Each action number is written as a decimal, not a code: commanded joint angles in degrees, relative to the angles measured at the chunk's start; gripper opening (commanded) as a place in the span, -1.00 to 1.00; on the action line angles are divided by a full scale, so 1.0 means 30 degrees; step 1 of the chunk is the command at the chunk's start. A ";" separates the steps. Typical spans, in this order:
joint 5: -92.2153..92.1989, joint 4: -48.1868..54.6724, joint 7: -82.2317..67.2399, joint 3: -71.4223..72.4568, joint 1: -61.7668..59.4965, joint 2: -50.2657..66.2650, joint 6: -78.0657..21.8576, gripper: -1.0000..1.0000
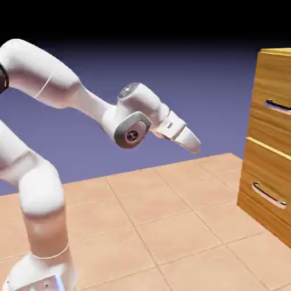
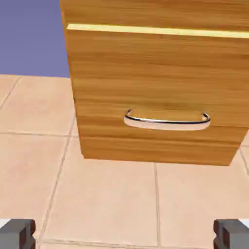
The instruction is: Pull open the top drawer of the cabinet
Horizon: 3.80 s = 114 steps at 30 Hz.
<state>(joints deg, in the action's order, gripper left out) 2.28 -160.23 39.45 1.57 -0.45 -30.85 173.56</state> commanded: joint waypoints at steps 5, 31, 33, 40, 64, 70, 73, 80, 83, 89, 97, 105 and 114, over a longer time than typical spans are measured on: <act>0.3159 0.1072 -0.4154 0.2167 -0.1570 0.2505 -0.0625 1.00; 1.9578 0.6647 -2.5749 1.3430 -0.9731 1.5526 -0.3872 1.00; 2.0841 0.7076 -2.7411 1.4297 -1.0359 1.6528 -0.4122 1.00; 2.5262 0.8577 -3.3225 1.7329 -1.2557 2.0033 -0.4996 1.00; 4.0418 1.3723 -5.3159 2.7727 -2.0090 3.2053 -0.7994 1.00; 4.4208 1.5009 -5.8142 3.0326 -2.1974 3.5058 -0.8744 1.00; 4.6102 1.5653 -6.0634 3.1626 -2.2915 3.6560 -0.9118 1.00; 5.0506 1.7148 -6.6426 3.4646 -2.5104 4.0052 -0.9989 1.00; 5.0496 1.8532 -6.6685 3.4535 -2.4143 3.9988 -0.9573 1.00; 5.0477 2.1145 -6.7174 3.4322 -2.2328 3.9866 -0.8787 -1.00; 5.0434 1.5609 -6.6235 3.4820 -2.6210 4.0180 -1.0423 -1.00; 4.9728 1.0073 -6.5643 3.5592 -3.0582 4.0615 -1.1612 -1.00; 4.7741 0.3955 -6.5645 3.6967 -3.6486 4.1557 -1.1914 -1.00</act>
<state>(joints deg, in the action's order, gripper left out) 145.67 -148.36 -157.38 112.47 -109.90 93.82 137.84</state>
